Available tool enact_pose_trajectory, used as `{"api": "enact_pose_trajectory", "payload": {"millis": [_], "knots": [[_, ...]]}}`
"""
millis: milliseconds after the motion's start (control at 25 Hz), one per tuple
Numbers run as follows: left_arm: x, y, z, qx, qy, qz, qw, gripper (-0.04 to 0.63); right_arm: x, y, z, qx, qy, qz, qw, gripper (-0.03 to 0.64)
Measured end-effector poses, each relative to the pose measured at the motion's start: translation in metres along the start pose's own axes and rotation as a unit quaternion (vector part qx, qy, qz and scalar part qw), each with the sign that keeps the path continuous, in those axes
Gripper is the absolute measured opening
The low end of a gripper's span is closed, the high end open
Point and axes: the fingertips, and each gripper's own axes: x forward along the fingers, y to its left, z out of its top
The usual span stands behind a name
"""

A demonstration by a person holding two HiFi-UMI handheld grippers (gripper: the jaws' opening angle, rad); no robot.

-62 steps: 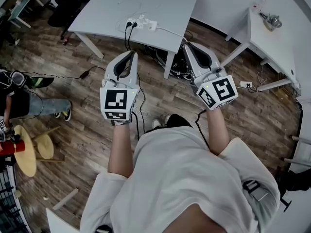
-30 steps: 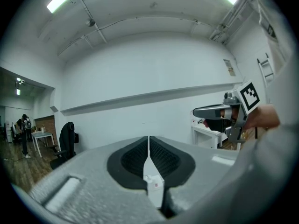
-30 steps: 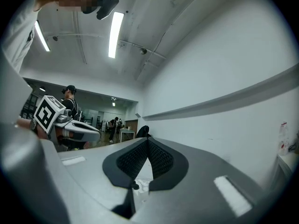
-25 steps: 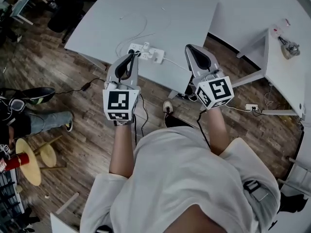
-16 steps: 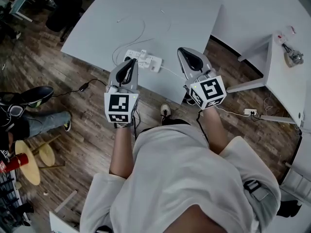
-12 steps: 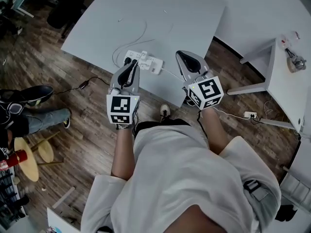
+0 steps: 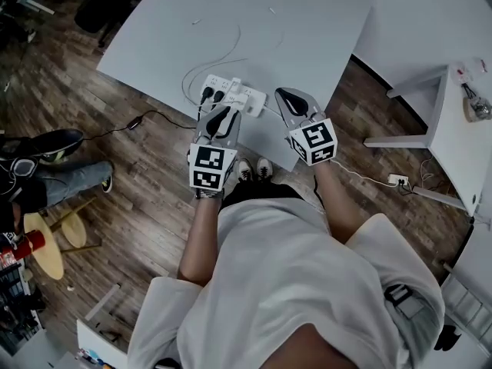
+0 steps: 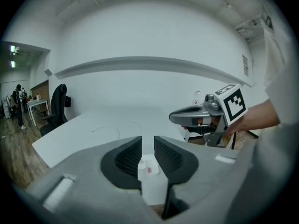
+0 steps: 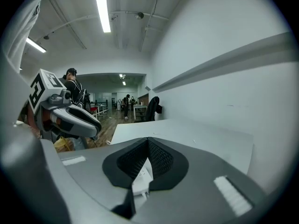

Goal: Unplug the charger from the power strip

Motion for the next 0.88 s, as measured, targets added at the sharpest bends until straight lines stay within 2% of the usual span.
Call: {"api": "enact_pose_trajectory", "payload": {"millis": [200, 360, 480, 880], "knots": [[0.025, 0.005, -0.041, -0.021, 0.048, -0.018, 0.9985, 0.101, 0.027, -0.002, -0.042, 0.002, 0.049, 0.005, 0.999, 0.002], [0.049, 0.012, -0.063, -0.042, 0.068, -0.022, 0.9966, 0.147, 0.048, -0.001, -0.077, 0.006, 0.089, 0.018, 0.996, 0.002], [0.063, 0.016, -0.075, -0.052, 0.076, -0.025, 0.9954, 0.158, 0.06, 0.001, -0.099, 0.015, 0.107, 0.026, 0.994, 0.002], [0.1, 0.018, -0.096, -0.04, 0.107, -0.032, 0.993, 0.163, 0.093, 0.004, -0.149, 0.027, 0.169, 0.048, 0.984, 0.002]]}}
